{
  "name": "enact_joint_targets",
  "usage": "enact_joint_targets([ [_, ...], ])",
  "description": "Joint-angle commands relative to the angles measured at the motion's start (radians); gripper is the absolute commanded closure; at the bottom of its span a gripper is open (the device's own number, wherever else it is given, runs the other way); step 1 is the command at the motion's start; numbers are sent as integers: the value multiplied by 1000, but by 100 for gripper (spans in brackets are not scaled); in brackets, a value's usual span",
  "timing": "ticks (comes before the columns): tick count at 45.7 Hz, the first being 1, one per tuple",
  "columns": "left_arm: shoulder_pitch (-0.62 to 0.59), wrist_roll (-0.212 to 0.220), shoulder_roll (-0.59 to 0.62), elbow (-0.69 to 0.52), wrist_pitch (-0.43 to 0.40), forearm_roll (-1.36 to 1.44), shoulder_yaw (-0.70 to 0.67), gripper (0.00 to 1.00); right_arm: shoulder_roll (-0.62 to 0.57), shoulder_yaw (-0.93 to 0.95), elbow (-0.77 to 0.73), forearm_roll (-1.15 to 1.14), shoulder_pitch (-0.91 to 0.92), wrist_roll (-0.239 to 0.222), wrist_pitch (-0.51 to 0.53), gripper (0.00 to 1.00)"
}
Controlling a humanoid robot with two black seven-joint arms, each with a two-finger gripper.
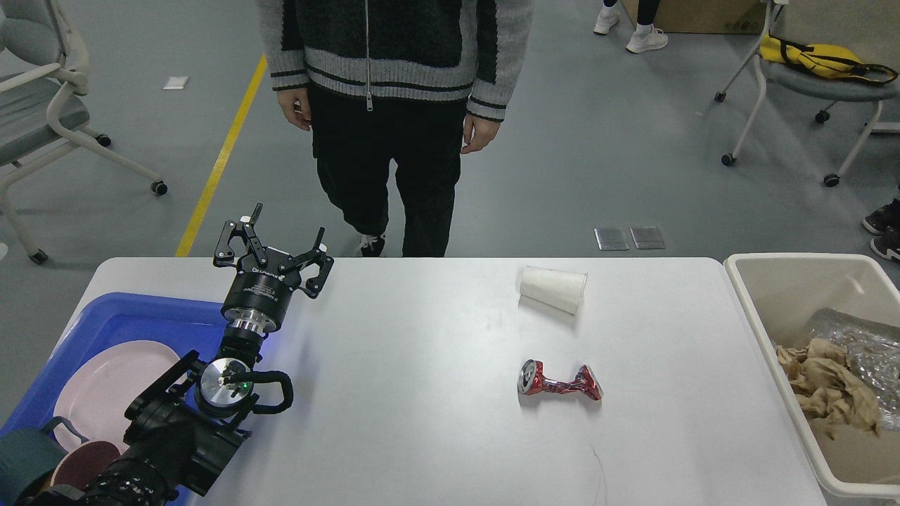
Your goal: Tidy desktop
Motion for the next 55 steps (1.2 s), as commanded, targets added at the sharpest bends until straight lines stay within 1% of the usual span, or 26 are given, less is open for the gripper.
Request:
enact_joint_targets([
  [1, 0, 0, 0, 0, 0, 0, 0, 3, 2, 2, -1, 3, -6, -2, -11, 0],
  [10, 0, 0, -1, 0, -1, 0, 0, 3, 3, 10, -1, 87, 21, 3, 16, 0],
  [15, 0, 0, 0, 0, -1, 0, 0, 3, 31, 5, 5, 93, 92, 9, 61, 0],
  [21, 0, 0, -1, 0, -1, 0, 0, 3, 68, 5, 7, 99, 214, 16, 175, 0],
  [26, 0, 0, 0, 0, 0, 0, 0, 3, 77, 7, 13, 101, 371, 46, 301, 0],
  [29, 0, 0, -1, 0, 0, 0, 0, 3, 84, 4, 56, 101, 464, 65, 376, 0],
  [31, 0, 0, 0, 0, -1, 0, 0, 3, 78, -1, 132, 98, 544, 70, 413, 0],
  [33, 0, -1, 0, 0, 0, 0, 0, 3, 65, -12, 256, 89, 651, 70, 428, 0],
  [35, 0, 0, 0, 0, 0, 0, 0, 3, 31, -30, 432, 87, 772, 72, 428, 0],
  [39, 0, 0, 0, 0, -1, 0, 0, 3, -50, -65, 850, 82, 1030, 72, 428, 0],
  [42, 0, 0, 0, 0, -1, -1, 0, 3, -54, -76, 1106, 47, 1185, 70, 419, 0],
  [44, 0, 0, 0, 0, 0, -1, 0, 3, -51, -76, 1238, 21, 1260, 67, 401, 0],
  [49, 0, 0, 0, 0, 0, 0, 0, 3, -23, -78, 1475, 6, 1353, 58, 352, 0],
  [55, 0, -1, 0, 0, 0, 0, 0, 3, 37, -81, 1656, -4, 1442, 53, 318, 0],
])
